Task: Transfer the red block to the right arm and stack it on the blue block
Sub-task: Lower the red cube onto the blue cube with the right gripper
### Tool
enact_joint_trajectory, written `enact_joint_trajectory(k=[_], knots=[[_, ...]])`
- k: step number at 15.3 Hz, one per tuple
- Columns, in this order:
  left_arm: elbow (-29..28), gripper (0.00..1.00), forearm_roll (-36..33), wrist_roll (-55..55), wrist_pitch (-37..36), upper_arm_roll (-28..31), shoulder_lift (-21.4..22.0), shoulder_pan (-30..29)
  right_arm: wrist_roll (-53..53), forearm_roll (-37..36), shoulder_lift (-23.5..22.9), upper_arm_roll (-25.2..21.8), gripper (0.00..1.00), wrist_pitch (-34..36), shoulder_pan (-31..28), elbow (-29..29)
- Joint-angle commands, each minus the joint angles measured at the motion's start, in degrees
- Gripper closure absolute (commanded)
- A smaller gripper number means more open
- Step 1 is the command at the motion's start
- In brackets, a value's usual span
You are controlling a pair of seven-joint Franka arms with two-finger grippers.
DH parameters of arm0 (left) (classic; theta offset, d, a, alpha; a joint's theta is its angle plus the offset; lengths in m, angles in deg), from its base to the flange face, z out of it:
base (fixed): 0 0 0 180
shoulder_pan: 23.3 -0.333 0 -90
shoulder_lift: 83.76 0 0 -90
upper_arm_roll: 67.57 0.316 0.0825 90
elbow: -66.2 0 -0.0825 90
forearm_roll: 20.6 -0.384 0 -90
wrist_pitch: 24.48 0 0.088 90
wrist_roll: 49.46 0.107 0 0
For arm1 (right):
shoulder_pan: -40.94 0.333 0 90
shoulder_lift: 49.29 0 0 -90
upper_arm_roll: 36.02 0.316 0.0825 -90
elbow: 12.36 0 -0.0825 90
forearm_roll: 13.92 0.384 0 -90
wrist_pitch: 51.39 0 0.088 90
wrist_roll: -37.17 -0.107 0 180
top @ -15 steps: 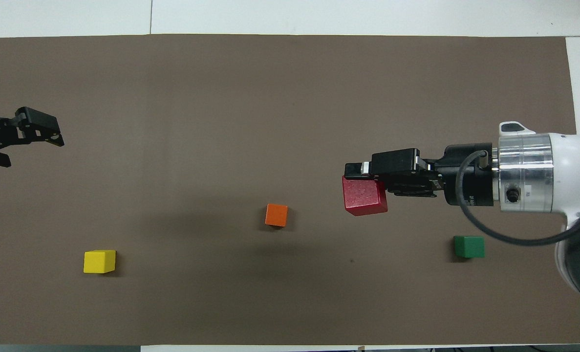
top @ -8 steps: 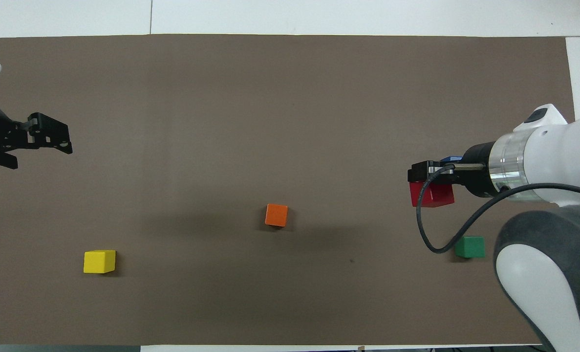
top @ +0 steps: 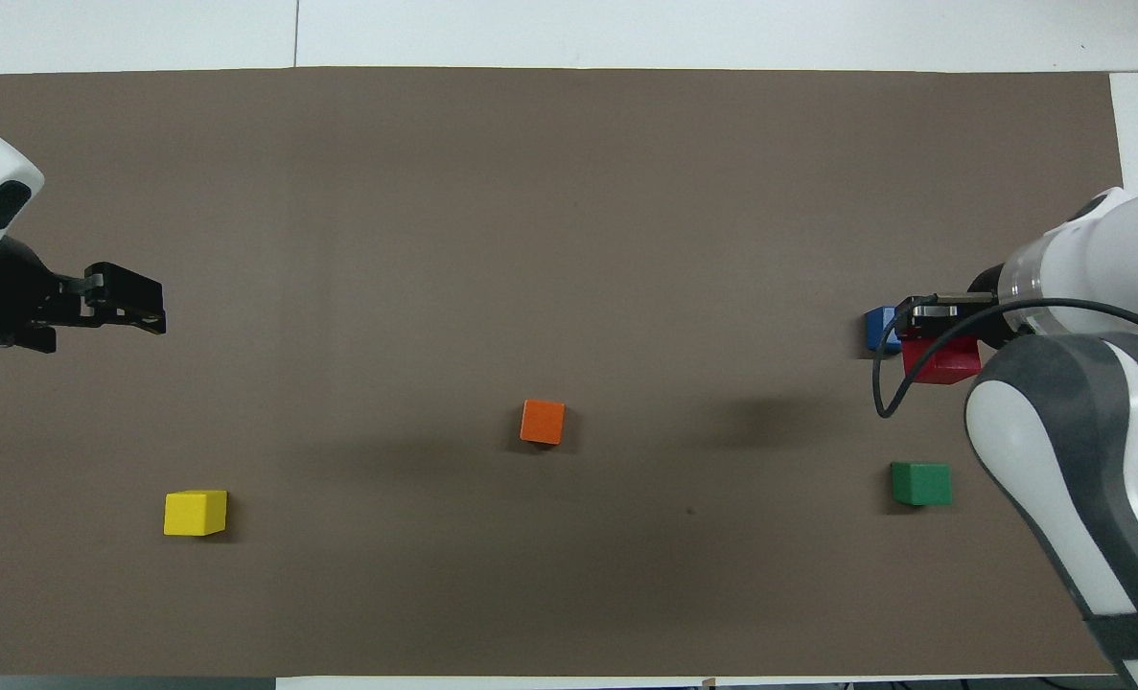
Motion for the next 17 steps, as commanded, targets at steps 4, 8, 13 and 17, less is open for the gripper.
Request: enact_joint_trajectory(k=[4, 8, 13, 17], knots=[[-1.2, 0.0, 0.2, 6.1, 4.7, 1.2, -1.3, 0.6, -6.4, -8.2, -6.7, 0.8, 1.0, -10.0, -1.9, 1.3], [2.7, 0.0, 0.2, 6.2, 2.5, 1.1, -3.3, -0.2, -7.5, -9.2, -8.4, 0.8, 1.0, -14.2, -1.8, 2.4], [3.0, 0.0, 0.4, 6.2, 2.0, 0.7, -3.4, -0.7, -7.6, -10.2, -10.3, 0.8, 1.0, -19.0, -1.9, 3.1], [2.6, 0.0, 0.4, 6.3, 1.9, 0.8, -3.0, 0.1, -7.5, -11.1, -10.3, 0.8, 1.0, -21.8, -1.9, 4.1]])
